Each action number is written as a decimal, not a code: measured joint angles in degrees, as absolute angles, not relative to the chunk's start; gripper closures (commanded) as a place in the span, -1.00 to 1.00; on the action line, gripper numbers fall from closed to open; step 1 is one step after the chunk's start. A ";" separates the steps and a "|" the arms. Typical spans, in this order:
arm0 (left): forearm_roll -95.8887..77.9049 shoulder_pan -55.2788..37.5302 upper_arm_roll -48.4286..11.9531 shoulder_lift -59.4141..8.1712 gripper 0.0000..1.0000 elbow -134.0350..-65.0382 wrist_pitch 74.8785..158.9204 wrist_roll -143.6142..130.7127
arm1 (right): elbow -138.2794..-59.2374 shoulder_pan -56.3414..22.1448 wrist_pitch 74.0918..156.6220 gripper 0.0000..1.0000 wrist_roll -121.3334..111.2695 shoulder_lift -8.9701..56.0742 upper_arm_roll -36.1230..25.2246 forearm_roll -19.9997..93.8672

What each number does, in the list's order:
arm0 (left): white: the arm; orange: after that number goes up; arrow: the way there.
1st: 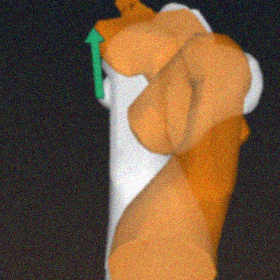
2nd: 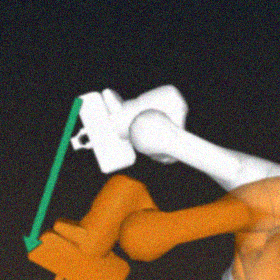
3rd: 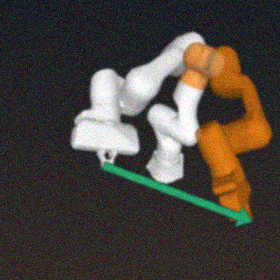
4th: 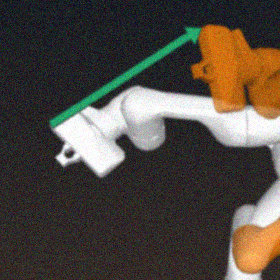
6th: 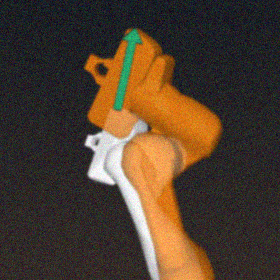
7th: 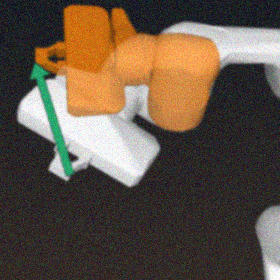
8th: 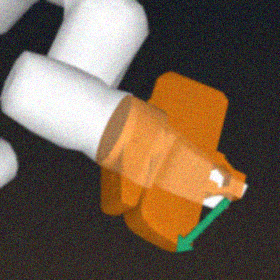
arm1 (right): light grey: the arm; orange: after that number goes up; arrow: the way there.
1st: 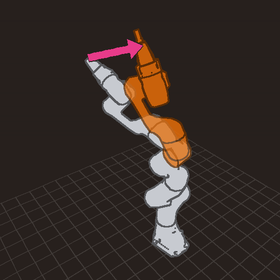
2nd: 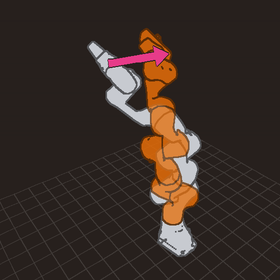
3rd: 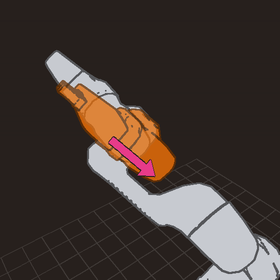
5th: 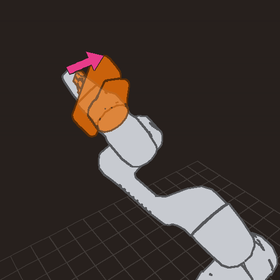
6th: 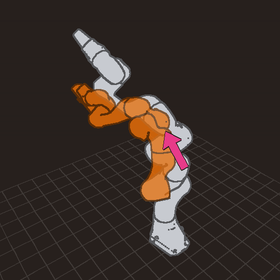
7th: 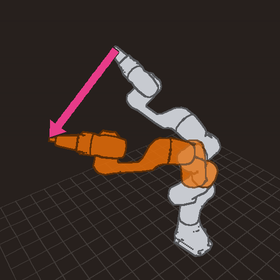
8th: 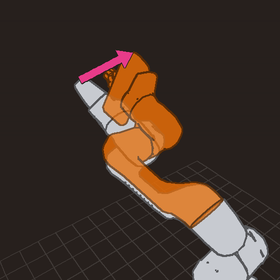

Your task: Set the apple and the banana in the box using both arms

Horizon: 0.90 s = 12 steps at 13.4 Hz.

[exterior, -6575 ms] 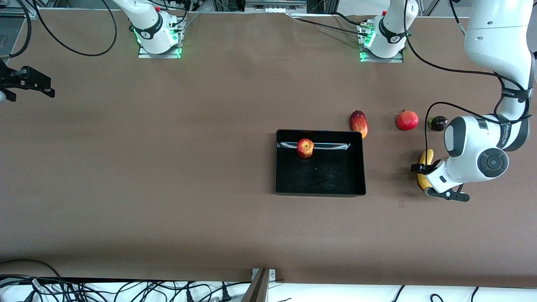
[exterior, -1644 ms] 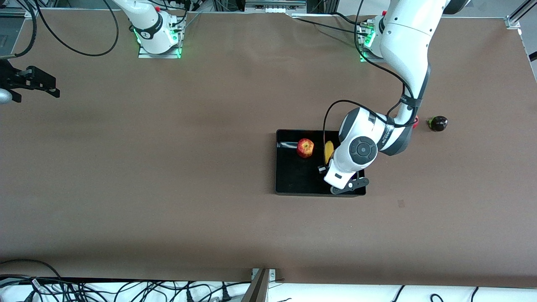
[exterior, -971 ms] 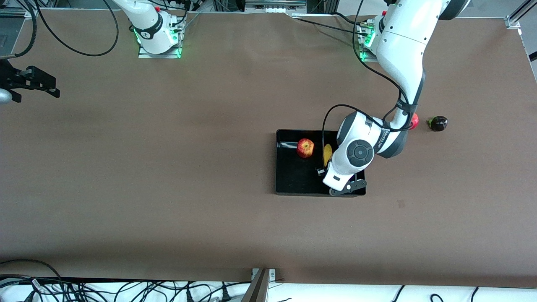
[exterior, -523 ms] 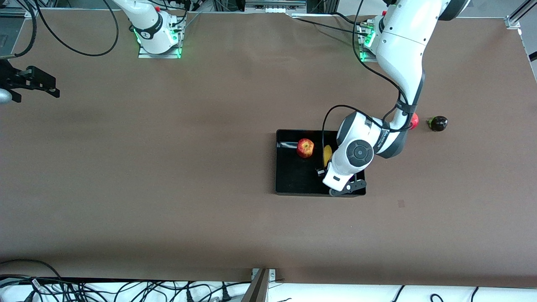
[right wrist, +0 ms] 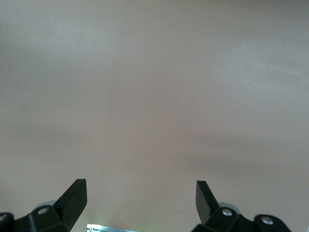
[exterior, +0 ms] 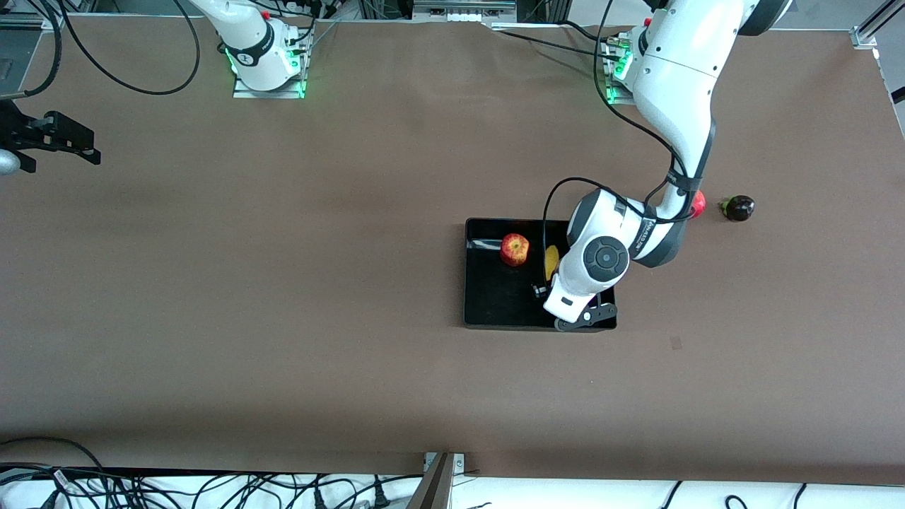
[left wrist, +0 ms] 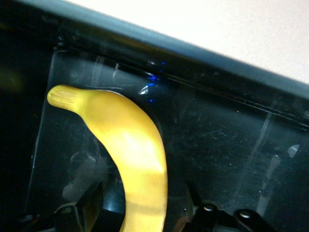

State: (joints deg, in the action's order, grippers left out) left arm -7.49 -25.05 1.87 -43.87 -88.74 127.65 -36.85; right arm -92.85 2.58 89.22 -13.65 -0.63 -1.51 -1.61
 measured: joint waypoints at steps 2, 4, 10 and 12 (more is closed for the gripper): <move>-7.49 -25.05 1.88 -43.78 -1.00 -88.25 126.76 -36.85 | -92.85 2.58 89.22 -1.00 -13.65 -0.63 -1.54 -1.61; -7.49 -25.05 1.87 -43.27 -1.00 -87.85 123.84 -36.85 | -92.85 2.58 89.22 -1.00 -13.65 -0.63 -1.55 -1.61; -7.48 -25.07 1.87 -39.56 -1.00 -84.16 110.84 -36.85 | -92.85 2.58 89.21 -1.00 -13.64 -0.63 -1.55 -1.61; -7.48 -25.07 1.88 -38.15 -1.00 -83.01 106.57 -36.85 | -92.85 2.58 89.21 -1.00 -13.64 -0.63 -1.55 -1.61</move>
